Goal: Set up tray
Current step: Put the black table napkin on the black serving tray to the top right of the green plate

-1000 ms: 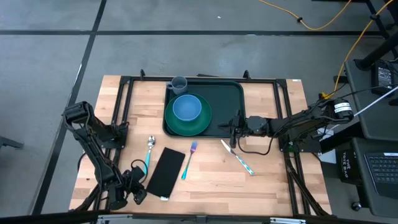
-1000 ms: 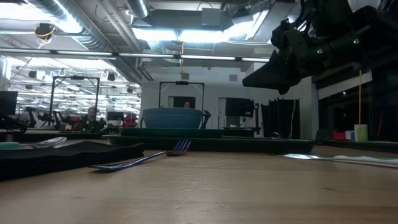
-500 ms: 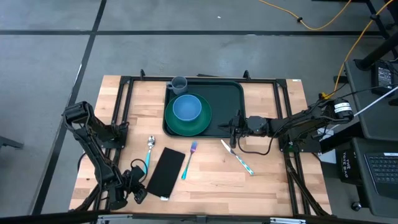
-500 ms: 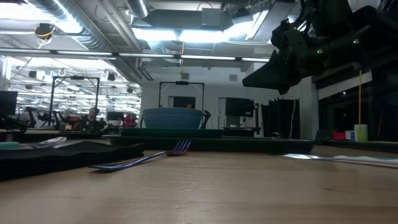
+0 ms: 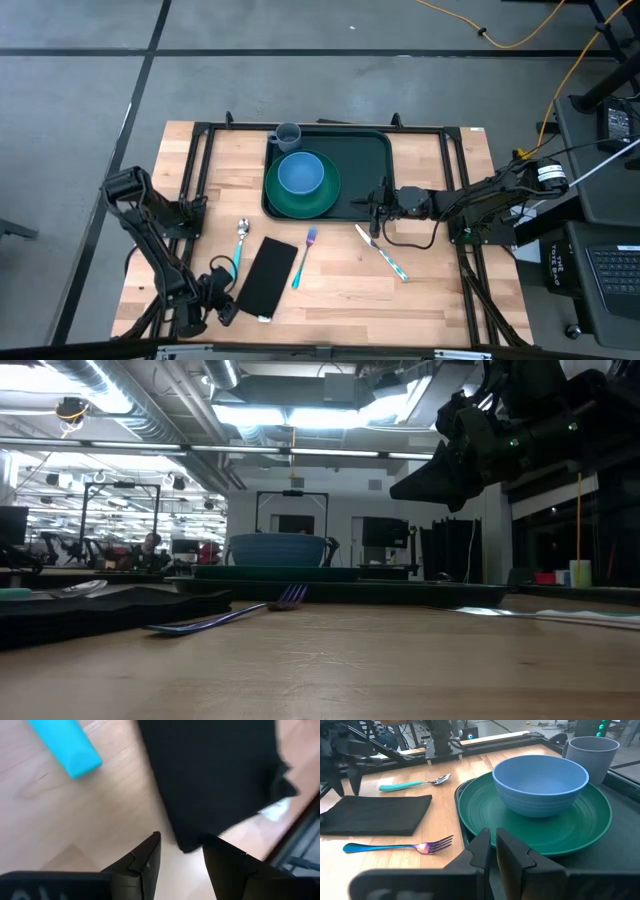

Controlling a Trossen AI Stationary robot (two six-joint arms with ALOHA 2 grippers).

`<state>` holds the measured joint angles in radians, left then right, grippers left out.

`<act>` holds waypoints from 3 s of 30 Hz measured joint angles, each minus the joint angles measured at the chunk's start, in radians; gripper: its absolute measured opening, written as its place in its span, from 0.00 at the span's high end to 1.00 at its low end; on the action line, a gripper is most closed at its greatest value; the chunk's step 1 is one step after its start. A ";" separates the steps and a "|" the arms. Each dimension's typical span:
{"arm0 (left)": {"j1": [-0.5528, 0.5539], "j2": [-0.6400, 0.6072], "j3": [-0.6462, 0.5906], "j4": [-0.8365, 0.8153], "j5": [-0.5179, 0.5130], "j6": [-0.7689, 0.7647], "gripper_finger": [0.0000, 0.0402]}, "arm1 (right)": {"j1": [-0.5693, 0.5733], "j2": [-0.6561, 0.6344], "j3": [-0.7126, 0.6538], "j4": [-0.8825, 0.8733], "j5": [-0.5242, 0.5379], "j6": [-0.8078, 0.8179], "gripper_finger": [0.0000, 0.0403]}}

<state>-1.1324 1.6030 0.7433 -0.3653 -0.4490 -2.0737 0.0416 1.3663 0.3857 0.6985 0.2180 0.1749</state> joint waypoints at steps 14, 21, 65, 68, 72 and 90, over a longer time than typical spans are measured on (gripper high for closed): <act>0.006 0.032 0.001 0.050 -0.008 0.002 0.65 | 0.000 0.000 0.000 0.000 0.000 0.003 0.91; 0.042 0.031 0.001 0.064 0.029 0.001 0.65 | 0.000 0.000 0.000 0.000 0.000 0.003 0.91; 0.072 0.034 0.001 0.244 -0.243 0.321 0.99 | 0.000 0.000 0.000 -0.001 0.000 0.003 0.91; 0.072 0.033 0.001 0.287 -0.293 0.383 0.99 | 0.000 0.000 0.000 -0.001 0.000 0.003 0.91; 0.072 0.033 0.002 0.323 -0.349 0.431 0.99 | 0.000 0.000 0.000 -0.001 0.000 0.003 0.91; 0.072 0.005 0.002 0.503 -0.572 0.778 0.99 | 0.000 0.000 0.000 0.000 0.000 0.007 0.91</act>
<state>-1.0599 1.6079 0.7452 0.1380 -1.0214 -1.2958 0.0418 1.3663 0.3859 0.6983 0.2180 0.1818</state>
